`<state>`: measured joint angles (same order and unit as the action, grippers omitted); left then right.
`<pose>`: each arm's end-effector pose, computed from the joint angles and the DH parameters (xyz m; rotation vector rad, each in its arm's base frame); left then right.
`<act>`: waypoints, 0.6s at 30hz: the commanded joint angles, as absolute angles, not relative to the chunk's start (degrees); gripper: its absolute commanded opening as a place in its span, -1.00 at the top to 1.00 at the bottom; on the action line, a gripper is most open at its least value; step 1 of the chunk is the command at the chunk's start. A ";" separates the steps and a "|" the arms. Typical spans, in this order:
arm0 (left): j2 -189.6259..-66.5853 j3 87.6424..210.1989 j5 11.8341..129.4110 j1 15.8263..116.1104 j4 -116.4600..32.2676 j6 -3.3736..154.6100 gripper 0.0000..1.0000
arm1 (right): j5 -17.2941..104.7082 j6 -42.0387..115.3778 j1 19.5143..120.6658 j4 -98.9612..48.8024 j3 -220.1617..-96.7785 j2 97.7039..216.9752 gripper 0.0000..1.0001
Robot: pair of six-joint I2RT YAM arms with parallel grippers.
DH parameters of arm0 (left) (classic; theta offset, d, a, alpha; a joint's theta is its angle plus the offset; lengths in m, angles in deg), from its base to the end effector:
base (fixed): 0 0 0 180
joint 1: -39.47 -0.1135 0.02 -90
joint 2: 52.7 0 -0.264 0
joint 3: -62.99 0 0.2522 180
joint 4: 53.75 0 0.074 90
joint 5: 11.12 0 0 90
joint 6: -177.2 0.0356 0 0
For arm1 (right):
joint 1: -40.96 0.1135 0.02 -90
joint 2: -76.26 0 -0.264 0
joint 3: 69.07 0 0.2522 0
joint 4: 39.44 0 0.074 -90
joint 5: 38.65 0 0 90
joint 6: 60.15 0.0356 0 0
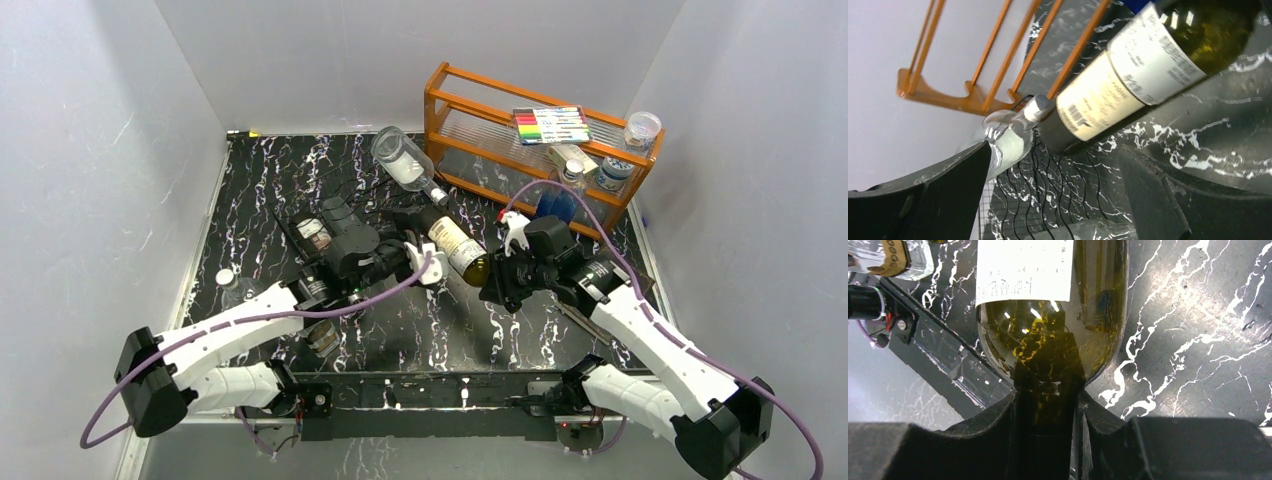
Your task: Put the wine bottle on the wine rack
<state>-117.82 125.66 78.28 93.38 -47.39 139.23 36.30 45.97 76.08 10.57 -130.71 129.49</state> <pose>0.1583 -0.2178 0.3254 1.3815 1.0325 -0.0333 0.1521 0.1183 0.2899 -0.5328 2.3268 0.7469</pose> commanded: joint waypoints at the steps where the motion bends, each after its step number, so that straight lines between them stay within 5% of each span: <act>1: -111.38 128.12 84.68 93.00 -52.11 123.99 -0.96 | 39.75 45.26 77.94 2.18 -132.38 130.06 1.00; 18: -98.75 135.38 87.49 93.02 -42.43 110.61 -0.96 | 46.14 51.08 87.36 -13.03 -139.08 149.75 1.00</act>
<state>-100.97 132.91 86.19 93.23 -44.31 111.40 45.89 50.26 86.59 0.39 -133.62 150.32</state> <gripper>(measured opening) 0.981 0.424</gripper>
